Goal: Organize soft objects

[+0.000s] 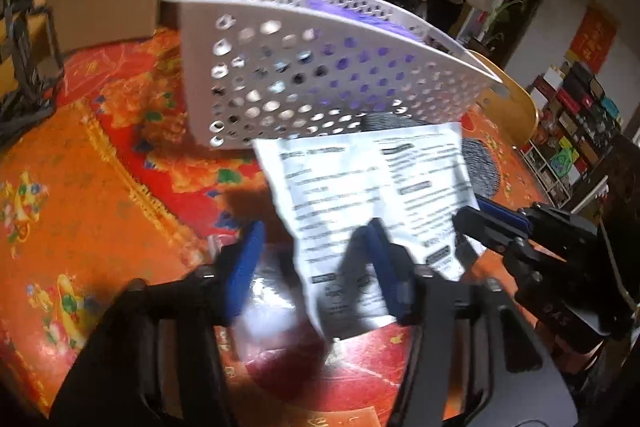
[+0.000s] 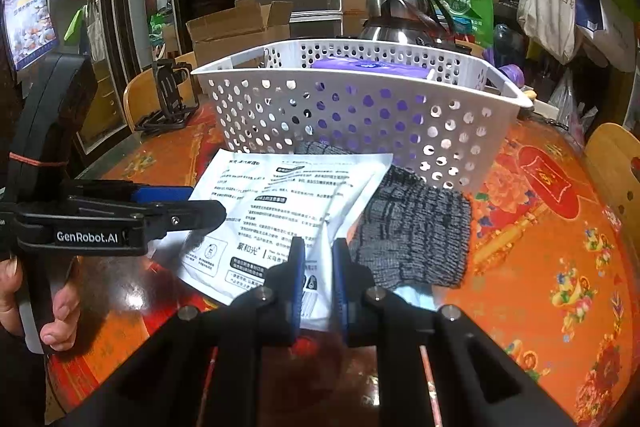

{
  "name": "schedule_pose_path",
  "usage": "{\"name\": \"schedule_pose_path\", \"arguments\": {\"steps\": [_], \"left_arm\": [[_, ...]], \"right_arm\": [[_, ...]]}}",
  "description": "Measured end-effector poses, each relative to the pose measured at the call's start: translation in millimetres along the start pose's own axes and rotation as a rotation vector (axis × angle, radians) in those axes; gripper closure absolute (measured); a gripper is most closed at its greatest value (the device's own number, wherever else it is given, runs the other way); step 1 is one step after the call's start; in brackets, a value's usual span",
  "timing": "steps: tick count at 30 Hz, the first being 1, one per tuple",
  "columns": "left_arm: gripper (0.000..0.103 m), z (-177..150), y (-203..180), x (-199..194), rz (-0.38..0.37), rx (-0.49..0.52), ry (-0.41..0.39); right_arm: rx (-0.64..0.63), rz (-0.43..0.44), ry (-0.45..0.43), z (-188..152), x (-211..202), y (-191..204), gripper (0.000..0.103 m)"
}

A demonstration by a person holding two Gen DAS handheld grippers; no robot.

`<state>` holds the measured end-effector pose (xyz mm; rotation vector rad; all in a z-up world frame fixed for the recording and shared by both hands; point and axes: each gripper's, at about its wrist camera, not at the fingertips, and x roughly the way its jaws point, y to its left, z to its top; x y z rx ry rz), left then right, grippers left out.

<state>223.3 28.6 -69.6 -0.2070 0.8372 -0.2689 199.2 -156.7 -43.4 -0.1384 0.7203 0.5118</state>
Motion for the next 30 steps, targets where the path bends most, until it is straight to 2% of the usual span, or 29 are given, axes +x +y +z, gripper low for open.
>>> {"name": "schedule_pose_path", "arguments": {"steps": [1,4,10,14,15,16,19,22,24,26,27,28,30], "left_arm": [[0.080,-0.2,-6.2,-1.0,-0.002,0.021,-0.004],[0.086,0.0,-23.6,-1.4,0.061,0.072,-0.022],[0.097,2.2,-18.4,-7.4,0.031,0.052,-0.031],[0.097,0.5,-21.3,-21.6,0.023,0.064,-0.062],[0.103,0.5,-23.0,-25.0,0.008,0.070,-0.068],[0.103,0.8,-27.2,-27.6,-0.027,0.078,-0.065],[0.103,-1.1,-39.8,-29.4,0.072,0.137,-0.080],[0.103,-4.3,-30.8,-27.5,0.058,0.106,-0.068],[0.102,-5.5,-14.5,-27.5,0.061,0.048,-0.068],[0.093,-5.5,-1.3,-23.2,0.055,0.023,-0.043],[0.073,-5.4,4.1,-22.0,0.067,0.016,-0.038],[0.047,-5.5,7.3,-22.0,0.075,0.015,-0.034],[0.030,-6.3,10.0,-26.8,0.063,0.021,-0.060]], "right_arm": [[0.003,0.001,0.000,0.0,0.0,0.1,0.091],[0.003,-0.003,-0.002,0.5,0.4,1.2,0.091],[0.012,-0.001,-0.009,-0.1,-1.9,-0.1,0.094],[-0.004,-0.011,-0.038,1.0,-10.7,7.3,0.097],[-0.006,-0.008,-0.046,1.3,-14.0,8.8,0.097],[-0.007,-0.005,-0.053,2.3,-16.5,10.2,0.099],[-0.015,0.022,-0.060,6.0,-22.1,15.6,0.099],[-0.053,-0.016,-0.052,6.7,-19.6,25.5,0.099],[-0.044,-0.019,-0.043,2.5,-16.8,23.7,0.100],[-0.024,-0.015,-0.033,-2.4,-15.9,18.6,0.100],[-0.012,-0.011,-0.030,-4.7,-15.7,15.7,0.100],[-0.003,-0.007,-0.025,-6.6,-15.7,13.6,0.100],[0.010,-0.002,-0.018,-11.1,-16.1,10.1,0.100]]}}
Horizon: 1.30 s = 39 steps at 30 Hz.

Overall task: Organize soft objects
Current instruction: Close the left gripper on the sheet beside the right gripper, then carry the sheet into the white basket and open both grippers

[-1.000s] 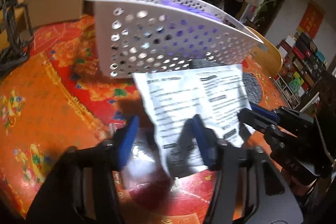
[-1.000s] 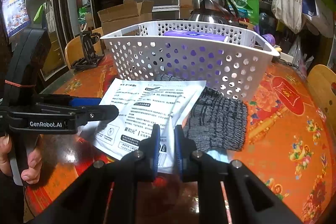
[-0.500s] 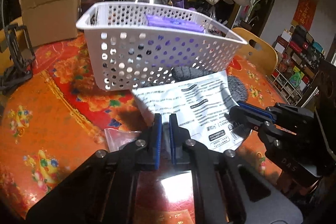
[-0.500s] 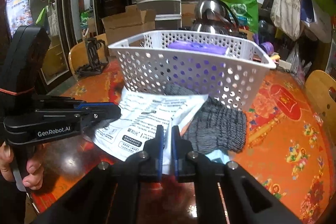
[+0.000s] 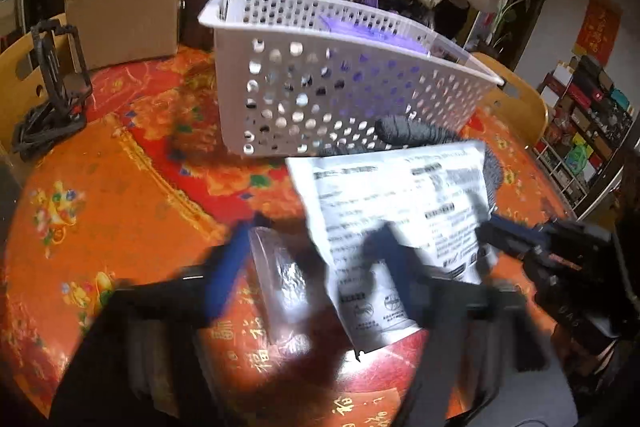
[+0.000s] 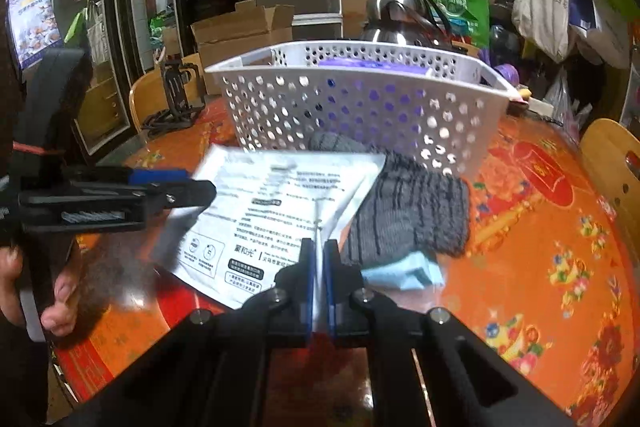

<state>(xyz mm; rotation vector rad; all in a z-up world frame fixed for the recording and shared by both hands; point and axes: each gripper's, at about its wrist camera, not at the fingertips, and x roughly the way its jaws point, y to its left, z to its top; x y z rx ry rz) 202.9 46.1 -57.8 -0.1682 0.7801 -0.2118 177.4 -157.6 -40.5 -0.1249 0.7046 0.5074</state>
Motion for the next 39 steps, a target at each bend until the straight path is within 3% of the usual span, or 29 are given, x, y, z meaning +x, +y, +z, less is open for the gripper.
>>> {"name": "schedule_pose_path", "arguments": {"steps": [5,6,7,10,12,27,39], "left_arm": [[0.030,1.7,-13.4,6.5,-0.025,0.057,0.017],[0.040,0.9,-17.4,8.3,-0.025,0.066,0.021],[0.063,-0.1,-21.4,9.5,-0.031,0.077,0.023],[0.082,-2.6,-32.8,2.2,0.024,0.109,-0.017],[0.090,-2.0,-32.3,-5.1,0.013,0.104,-0.032],[0.092,-2.2,-30.6,-18.8,-0.022,0.102,-0.058],[0.094,20.9,-41.0,-64.1,-0.035,0.105,-0.164]], "right_arm": [[0.023,0.003,0.026,-9.0,3.7,-3.9,0.099],[0.021,0.000,0.026,-9.3,3.7,-3.5,0.099],[0.018,-0.003,0.030,-9.7,4.4,-3.0,0.099],[0.016,-0.003,0.032,-9.9,4.5,-2.3,0.100],[0.017,-0.012,0.036,-9.5,5.3,-1.9,0.100],[0.029,-0.006,0.018,-8.6,2.6,-2.6,0.100],[0.017,-0.005,-0.056,6.8,-28.6,2.6,0.100]]}}
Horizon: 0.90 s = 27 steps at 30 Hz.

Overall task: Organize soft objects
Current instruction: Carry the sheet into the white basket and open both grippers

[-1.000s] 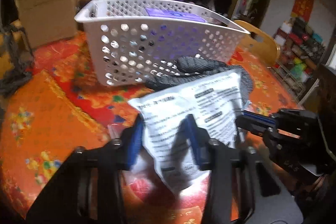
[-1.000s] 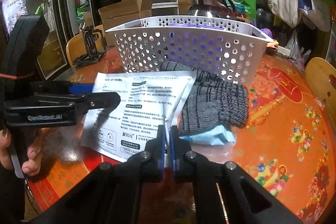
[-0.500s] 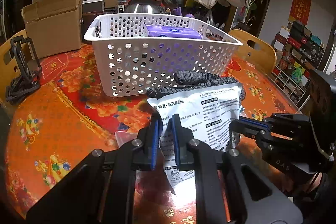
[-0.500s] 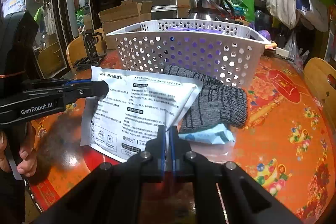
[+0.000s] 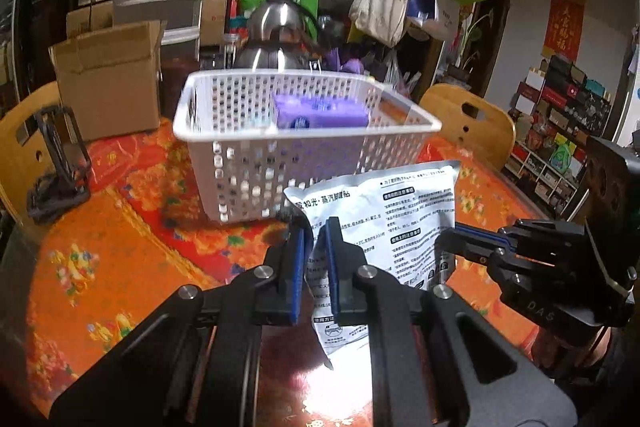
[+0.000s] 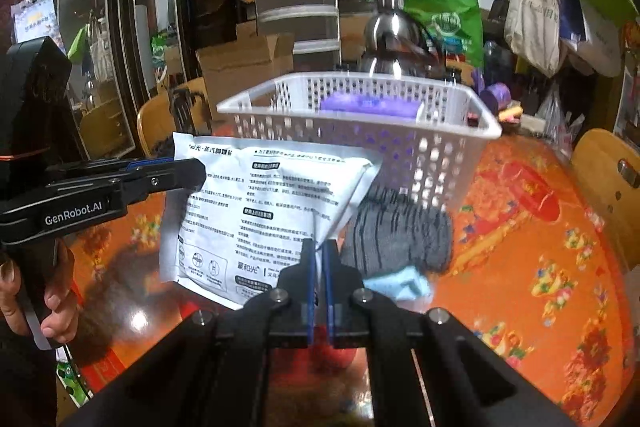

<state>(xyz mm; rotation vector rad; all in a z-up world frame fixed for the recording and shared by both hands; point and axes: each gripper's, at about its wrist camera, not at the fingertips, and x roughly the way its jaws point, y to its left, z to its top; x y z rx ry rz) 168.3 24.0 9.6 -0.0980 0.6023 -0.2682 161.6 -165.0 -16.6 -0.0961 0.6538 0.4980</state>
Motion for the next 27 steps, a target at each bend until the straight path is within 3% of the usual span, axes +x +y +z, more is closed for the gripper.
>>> {"name": "schedule_pose_path", "arguments": {"steps": [7,12,18,24,26,27], "left_arm": [[0.094,68.2,-6.4,-17.9,0.011,0.045,-0.068],[0.094,129.7,-5.3,-9.5,0.027,0.070,-0.099],[0.094,190.0,7.6,29.5,0.049,0.064,-0.077],[0.093,206.6,28.3,88.9,0.080,0.033,-0.001],[0.087,205.7,39.7,107.9,0.113,0.005,0.020],[0.069,203.8,45.3,116.3,0.126,-0.010,0.036]], "right_arm": [[-0.012,-0.011,-0.068,43.5,-21.3,-1.6,0.100],[-0.006,-0.025,-0.122,97.1,-26.3,-14.4,0.100],[0.009,-0.049,-0.130,158.7,-1.5,-37.3,0.100],[0.027,-0.053,-0.085,186.3,38.0,-58.1,0.100],[0.037,-0.047,-0.065,187.3,50.5,-63.1,0.100],[0.042,-0.038,-0.060,185.3,55.0,-64.8,0.100]]}}
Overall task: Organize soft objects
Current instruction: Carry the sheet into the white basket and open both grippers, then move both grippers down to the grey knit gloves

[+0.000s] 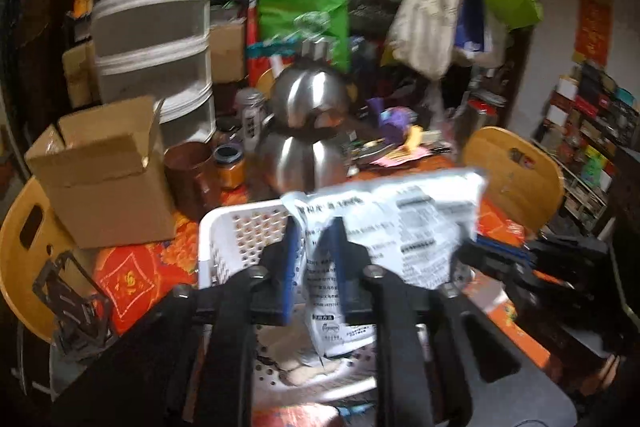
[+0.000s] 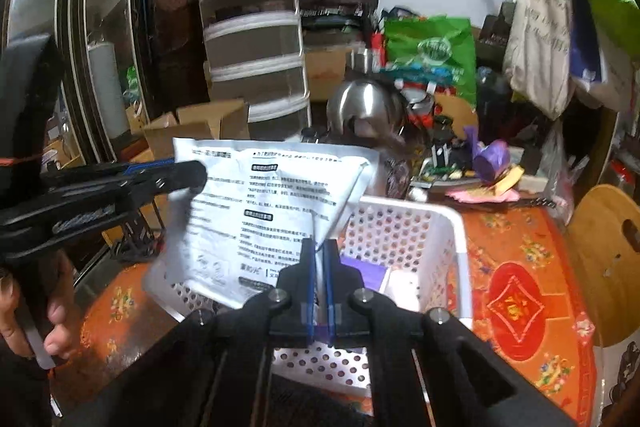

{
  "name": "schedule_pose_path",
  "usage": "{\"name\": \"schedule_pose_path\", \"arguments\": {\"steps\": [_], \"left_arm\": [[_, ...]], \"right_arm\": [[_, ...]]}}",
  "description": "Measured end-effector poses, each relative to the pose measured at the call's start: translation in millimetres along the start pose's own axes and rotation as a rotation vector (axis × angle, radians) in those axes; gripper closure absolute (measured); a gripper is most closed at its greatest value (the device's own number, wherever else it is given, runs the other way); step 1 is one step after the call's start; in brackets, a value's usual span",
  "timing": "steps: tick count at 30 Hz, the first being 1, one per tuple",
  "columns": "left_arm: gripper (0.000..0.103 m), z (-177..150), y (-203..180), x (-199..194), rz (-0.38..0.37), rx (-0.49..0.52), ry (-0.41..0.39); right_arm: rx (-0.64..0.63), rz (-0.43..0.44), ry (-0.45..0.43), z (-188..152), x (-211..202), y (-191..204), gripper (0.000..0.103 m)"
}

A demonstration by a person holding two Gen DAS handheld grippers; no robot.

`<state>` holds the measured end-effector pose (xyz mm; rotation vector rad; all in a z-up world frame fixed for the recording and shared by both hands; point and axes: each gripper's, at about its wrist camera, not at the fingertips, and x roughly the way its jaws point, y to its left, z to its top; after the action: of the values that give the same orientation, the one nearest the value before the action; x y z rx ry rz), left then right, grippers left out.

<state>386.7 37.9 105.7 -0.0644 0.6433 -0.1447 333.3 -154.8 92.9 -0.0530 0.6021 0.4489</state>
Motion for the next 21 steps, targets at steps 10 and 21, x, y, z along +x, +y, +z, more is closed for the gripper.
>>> {"name": "schedule_pose_path", "arguments": {"steps": [10,21], "left_arm": [[0.018,-20.5,32.7,20.9,0.042,-0.089,0.018],[0.017,-37.9,19.7,14.3,0.044,-0.080,0.049]], "right_arm": [[0.053,-0.048,0.033,-14.6,22.1,-25.3,0.031],[0.060,-0.051,0.051,-16.7,21.7,-26.8,0.031]]}}
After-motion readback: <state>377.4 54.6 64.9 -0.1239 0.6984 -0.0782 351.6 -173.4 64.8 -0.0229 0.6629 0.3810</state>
